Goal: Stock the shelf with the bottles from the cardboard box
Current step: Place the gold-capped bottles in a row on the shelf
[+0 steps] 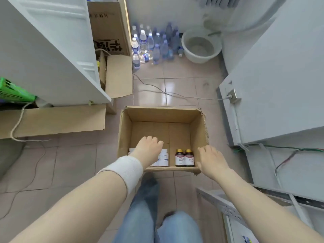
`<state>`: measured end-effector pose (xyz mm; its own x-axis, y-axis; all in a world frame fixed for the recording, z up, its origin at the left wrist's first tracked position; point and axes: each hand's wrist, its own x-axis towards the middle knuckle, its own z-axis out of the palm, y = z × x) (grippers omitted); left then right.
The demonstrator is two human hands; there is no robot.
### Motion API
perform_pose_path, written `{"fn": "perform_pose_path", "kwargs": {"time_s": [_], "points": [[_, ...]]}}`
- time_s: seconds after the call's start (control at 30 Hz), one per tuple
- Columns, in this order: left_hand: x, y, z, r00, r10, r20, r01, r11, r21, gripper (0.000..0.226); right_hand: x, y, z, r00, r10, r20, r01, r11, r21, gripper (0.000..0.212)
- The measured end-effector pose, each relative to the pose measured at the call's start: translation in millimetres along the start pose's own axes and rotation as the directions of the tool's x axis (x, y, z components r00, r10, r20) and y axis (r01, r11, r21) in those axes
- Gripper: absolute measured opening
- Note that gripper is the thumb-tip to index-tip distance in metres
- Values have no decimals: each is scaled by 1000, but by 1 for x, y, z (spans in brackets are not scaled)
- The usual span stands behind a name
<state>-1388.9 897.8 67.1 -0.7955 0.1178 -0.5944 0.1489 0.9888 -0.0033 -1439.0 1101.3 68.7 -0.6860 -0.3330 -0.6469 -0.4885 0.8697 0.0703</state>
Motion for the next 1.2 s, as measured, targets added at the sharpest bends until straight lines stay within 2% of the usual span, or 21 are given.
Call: {"fn": "perform_pose_path", "kwargs": {"time_s": [0.13, 0.3, 0.43, 0.57, 0.7, 0.97, 1.2], "points": [[64, 2, 31, 994, 13, 106, 1, 991, -133, 33, 56, 0, 32, 994, 42, 105, -51, 995, 81, 43], [146, 19, 82, 974, 9, 227, 61, 953, -297, 41, 125, -7, 85, 953, 162, 256, -195, 975, 106, 38], [200, 35, 114, 948, -16, 319, 153, 900, -409, 46, 165, -10, 120, 908, 254, 334, -334, 919, 210, 37], [233, 47, 134, 921, 4, 389, 195, 861, -471, 51, 190, -11, 144, 880, 282, 383, -399, 875, 273, 35], [248, 52, 145, 918, 42, 395, 162, 869, -468, 51, 205, -10, 156, 869, 302, 392, -444, 825, 349, 30], [259, 33, 155, 881, 91, 463, 198, 820, -537, 49, 211, 0, 157, 849, 177, 497, -414, 807, 420, 52], [237, 12, 143, 948, 59, 312, 188, 687, -702, 50, 200, 6, 149, 869, 148, 473, -409, 753, 516, 64]]}}
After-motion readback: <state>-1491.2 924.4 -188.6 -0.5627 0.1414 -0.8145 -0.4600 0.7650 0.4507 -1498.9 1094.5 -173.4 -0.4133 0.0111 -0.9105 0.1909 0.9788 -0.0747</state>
